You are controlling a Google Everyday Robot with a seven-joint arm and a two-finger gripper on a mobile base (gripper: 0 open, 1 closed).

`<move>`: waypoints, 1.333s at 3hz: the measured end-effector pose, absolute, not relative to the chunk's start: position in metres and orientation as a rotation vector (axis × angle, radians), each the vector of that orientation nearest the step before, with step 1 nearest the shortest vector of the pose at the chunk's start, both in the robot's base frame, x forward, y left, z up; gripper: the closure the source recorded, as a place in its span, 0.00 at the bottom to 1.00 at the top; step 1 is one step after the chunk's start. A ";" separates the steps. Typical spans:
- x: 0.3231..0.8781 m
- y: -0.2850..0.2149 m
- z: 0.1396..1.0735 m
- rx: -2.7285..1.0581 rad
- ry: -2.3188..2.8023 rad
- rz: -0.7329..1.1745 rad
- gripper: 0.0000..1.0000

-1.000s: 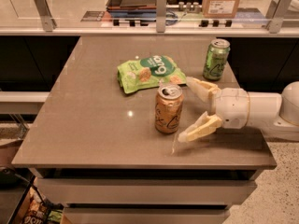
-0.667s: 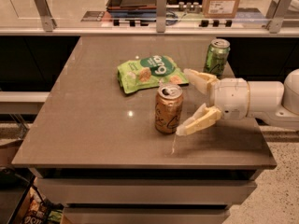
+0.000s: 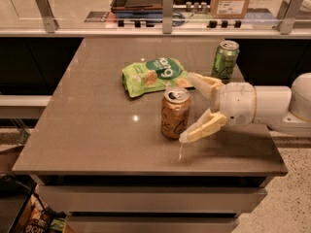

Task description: Knock orange can over

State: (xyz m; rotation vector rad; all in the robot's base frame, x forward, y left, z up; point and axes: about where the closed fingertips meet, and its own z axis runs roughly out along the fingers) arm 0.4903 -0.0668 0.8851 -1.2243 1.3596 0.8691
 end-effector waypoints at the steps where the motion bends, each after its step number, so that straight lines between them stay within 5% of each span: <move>1: 0.490 -0.065 0.886 -1.229 1.357 0.871 0.18; 4: 0.488 -0.058 0.888 -1.241 1.349 0.877 0.88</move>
Offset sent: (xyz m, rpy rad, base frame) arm -0.0003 0.0020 0.0007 -0.0009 -0.0010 0.0038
